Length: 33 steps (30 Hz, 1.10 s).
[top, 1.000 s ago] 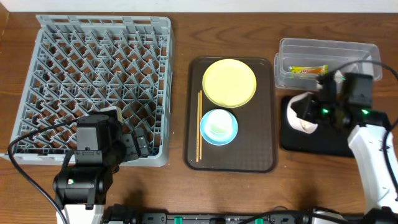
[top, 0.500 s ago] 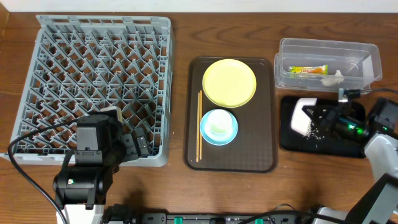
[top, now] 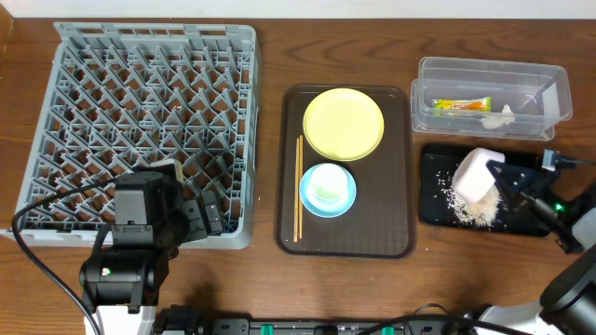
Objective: Sort waste into correct bins and load items into the dishwasher
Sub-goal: 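Tip the pink bowl over the black tray to dump the rice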
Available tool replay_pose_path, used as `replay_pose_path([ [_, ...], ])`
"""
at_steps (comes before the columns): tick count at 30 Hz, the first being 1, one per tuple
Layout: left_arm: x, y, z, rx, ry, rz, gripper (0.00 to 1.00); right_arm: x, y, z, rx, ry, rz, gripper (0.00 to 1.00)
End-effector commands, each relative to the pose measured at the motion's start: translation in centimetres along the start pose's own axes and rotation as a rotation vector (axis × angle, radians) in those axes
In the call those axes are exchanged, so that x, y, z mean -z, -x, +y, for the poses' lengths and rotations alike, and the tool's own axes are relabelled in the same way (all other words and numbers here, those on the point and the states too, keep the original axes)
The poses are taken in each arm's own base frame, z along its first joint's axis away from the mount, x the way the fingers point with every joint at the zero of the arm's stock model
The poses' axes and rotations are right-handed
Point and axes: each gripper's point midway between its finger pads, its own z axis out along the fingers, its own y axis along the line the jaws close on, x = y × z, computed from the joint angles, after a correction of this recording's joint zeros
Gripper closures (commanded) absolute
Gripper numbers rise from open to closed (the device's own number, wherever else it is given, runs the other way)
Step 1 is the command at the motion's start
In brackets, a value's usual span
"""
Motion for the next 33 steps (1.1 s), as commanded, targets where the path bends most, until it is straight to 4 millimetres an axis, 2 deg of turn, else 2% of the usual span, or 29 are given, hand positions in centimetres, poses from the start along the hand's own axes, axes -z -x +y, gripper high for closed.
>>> replay_pose_path([
  [1, 0.6, 0.7, 0.0, 0.011, 0.005, -0.023, 0.02, 1.3, 0.6, 0.0, -0.115, 0.072, -0.028, 0.99],
  [8, 0.6, 0.7, 0.0, 0.011, 0.005, -0.024, 0.02, 2.6, 1.5, -1.0, -0.317, 0.083, -0.071, 0.99],
  [19, 0.6, 0.7, 0.0, 0.011, 0.005, -0.024, 0.02, 2.7, 2.6, -0.7, -0.378, 0.087, -0.070, 0.99],
  [26, 0.6, 0.7, 0.0, 0.011, 0.005, -0.024, 0.02, 1.7, 2.8, 0.4, -0.357, 0.079, -0.032, 0.99],
  [33, 0.6, 0.7, 0.0, 0.011, 0.005, -0.023, 0.02, 1.2, 3.8, 2.9, -0.274, 0.075, -0.012, 0.99],
])
